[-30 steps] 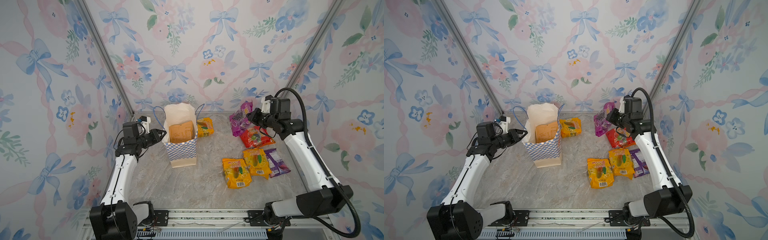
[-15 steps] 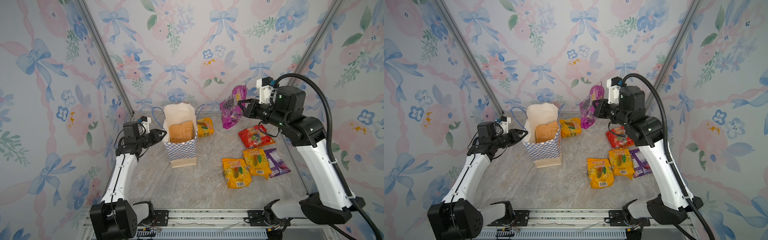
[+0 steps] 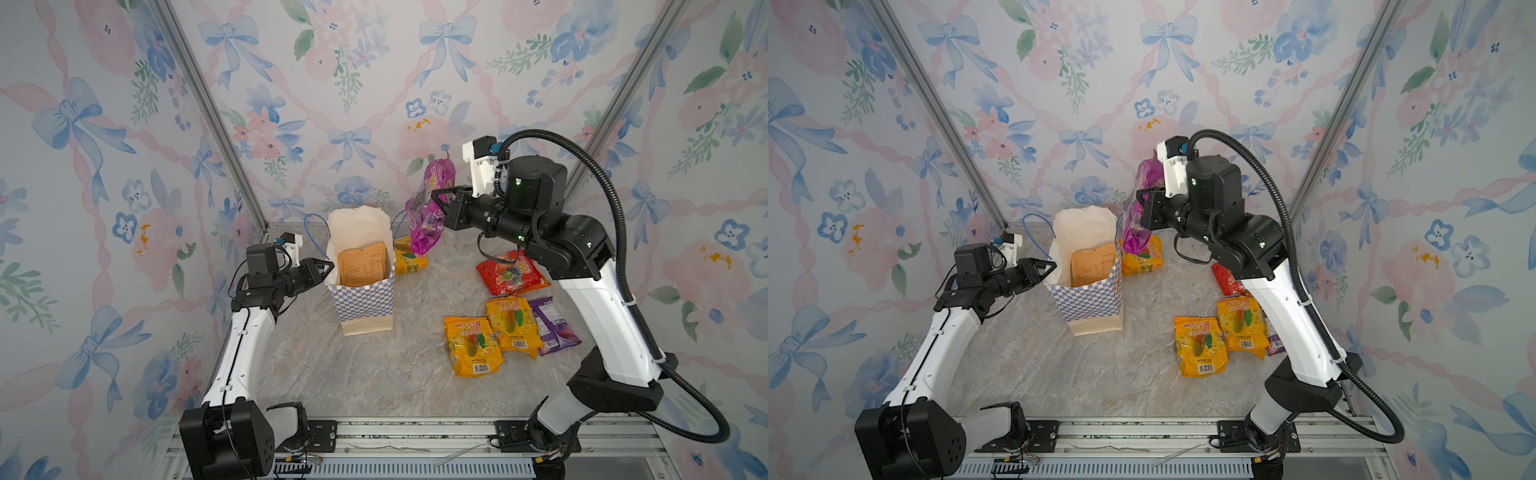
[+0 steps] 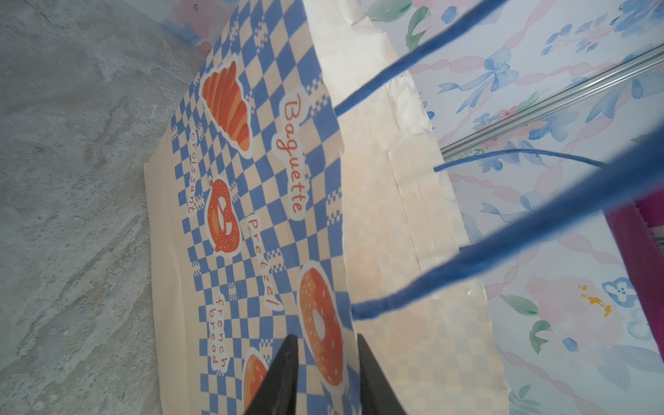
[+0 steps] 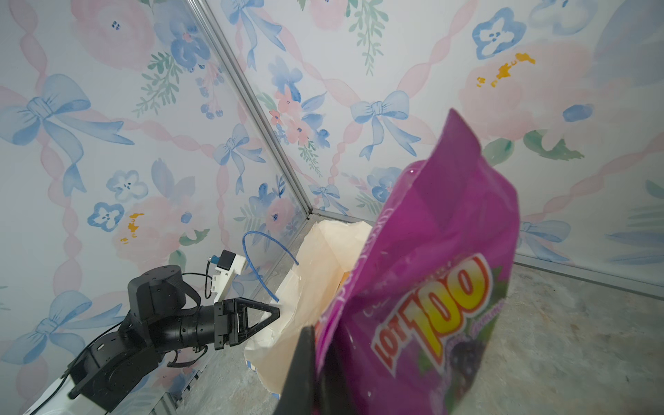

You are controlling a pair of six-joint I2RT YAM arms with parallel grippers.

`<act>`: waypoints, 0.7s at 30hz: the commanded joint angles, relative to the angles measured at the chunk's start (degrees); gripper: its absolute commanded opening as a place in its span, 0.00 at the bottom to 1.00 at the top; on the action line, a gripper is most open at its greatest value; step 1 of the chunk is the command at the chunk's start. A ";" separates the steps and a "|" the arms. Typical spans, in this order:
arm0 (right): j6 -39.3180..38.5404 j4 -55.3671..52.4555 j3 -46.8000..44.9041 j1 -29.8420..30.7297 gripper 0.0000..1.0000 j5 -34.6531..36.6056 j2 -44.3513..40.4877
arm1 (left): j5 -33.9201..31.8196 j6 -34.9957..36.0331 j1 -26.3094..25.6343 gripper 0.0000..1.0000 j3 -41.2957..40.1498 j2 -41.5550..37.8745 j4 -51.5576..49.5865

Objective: Place the snacks into the paper bag
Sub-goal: Place the snack in the paper bag.

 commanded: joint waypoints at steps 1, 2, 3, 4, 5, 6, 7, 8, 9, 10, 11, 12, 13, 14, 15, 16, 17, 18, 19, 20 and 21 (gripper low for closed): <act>-3.49 4.32 5.06 2.90 0.00 1.60 1.82 | 1.04 1.07 -0.01 0.28 0.58 -0.27 0.03; -4.29 5.23 5.45 3.60 0.00 1.58 2.54 | 1.05 1.09 -0.01 0.28 0.60 -0.25 0.03; -5.08 6.35 5.72 4.31 0.00 1.65 3.14 | 1.05 1.09 0.02 0.28 0.52 -0.26 0.03; -5.42 7.53 5.98 4.69 0.00 1.98 3.69 | 0.99 1.15 0.03 0.28 0.56 -0.34 0.05; -5.59 8.37 6.51 5.13 0.00 2.30 4.42 | 0.97 1.01 0.03 0.28 0.62 -0.34 0.03; -5.70 8.79 7.57 5.38 0.00 2.09 5.39 | 0.94 1.01 0.03 0.28 0.68 -0.27 0.03; -5.72 8.85 8.56 5.58 0.00 1.93 6.13 | 0.91 1.03 0.03 0.28 0.66 -0.27 0.03; -5.76 8.94 9.80 5.89 0.00 1.87 7.10 | 0.92 1.01 0.03 0.28 0.61 -0.39 0.03; -6.06 9.01 10.74 6.23 0.00 1.63 7.83 | 0.83 0.93 0.01 0.28 0.55 -0.40 0.03; -6.47 9.24 11.24 6.66 0.00 1.73 8.24 | 0.78 0.92 0.03 0.28 0.51 -0.35 0.04; -6.95 9.73 11.32 7.14 0.00 1.91 8.40 | 0.91 1.03 0.03 0.28 0.51 -0.35 0.03; -7.38 10.11 11.28 7.67 0.00 2.12 8.46 | 0.96 1.01 0.03 0.28 0.42 -0.31 0.03; -7.89 10.29 11.28 8.07 0.00 2.38 8.38 | 0.97 1.03 -0.05 0.27 0.41 -0.38 0.03; -8.61 10.55 11.28 8.60 0.00 2.58 8.28 | 0.93 1.01 0.02 0.27 0.41 -0.35 0.03; -9.29 10.84 11.20 9.12 0.00 3.03 8.04 | 0.93 1.07 0.02 0.27 0.42 -0.37 0.03; -9.98 11.22 11.02 9.68 0.00 3.43 7.66 | 0.97 1.01 0.03 0.27 0.40 -0.35 0.03; -10.83 11.84 10.49 10.40 0.00 4.13 7.30 | 0.79 1.01 0.03 0.27 0.42 -0.35 0.05; -11.74 12.60 9.80 11.22 0.00 4.97 6.82 | 0.64 0.94 0.03 0.27 0.41 -0.35 0.03; -12.65 13.32 9.15 12.06 0.00 5.95 6.19 | 0.55 0.83 0.03 0.27 0.42 -0.35 0.03; -14.08 14.04 8.42 13.09 0.00 7.31 5.78 | 0.48 0.75 0.03 0.27 0.49 -0.29 0.03; -15.68 14.50 8.13 14.31 0.00 8.78 5.55 | 0.46 0.80 0.03 0.27 0.51 -0.27 0.04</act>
